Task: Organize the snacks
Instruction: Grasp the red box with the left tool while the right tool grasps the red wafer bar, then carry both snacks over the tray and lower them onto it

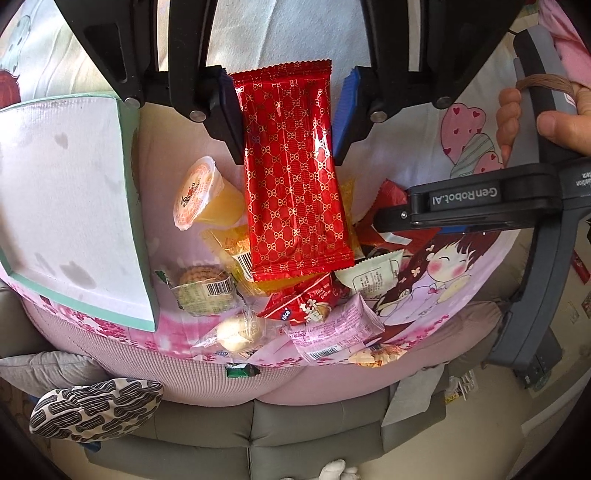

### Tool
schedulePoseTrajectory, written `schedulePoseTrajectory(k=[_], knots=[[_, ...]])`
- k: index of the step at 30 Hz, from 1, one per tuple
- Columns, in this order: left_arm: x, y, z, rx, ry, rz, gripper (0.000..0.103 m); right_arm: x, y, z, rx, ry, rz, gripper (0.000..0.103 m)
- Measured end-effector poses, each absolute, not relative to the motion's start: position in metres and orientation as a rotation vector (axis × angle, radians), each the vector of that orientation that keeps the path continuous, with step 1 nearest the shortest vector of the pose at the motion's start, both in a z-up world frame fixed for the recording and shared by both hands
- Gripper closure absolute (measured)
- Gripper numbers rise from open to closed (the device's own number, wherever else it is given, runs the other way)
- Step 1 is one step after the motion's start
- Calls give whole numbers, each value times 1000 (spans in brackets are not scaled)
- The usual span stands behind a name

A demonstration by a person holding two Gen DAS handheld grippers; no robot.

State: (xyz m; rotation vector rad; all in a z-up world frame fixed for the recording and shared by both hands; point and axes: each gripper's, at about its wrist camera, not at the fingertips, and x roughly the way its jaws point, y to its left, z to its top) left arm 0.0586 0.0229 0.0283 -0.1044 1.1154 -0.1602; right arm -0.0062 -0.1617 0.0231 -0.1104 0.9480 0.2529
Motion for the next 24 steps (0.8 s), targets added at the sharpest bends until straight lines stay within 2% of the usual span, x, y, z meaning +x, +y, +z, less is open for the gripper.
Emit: schedulePoseTrajectory(k=[14, 24], knots=[[41, 27, 81, -212, 1013, -105, 41, -9, -173, 64, -52, 842, 252, 56], [51, -31, 109, -175, 976, -179, 41, 0, -253, 100, -6, 746, 40, 56]])
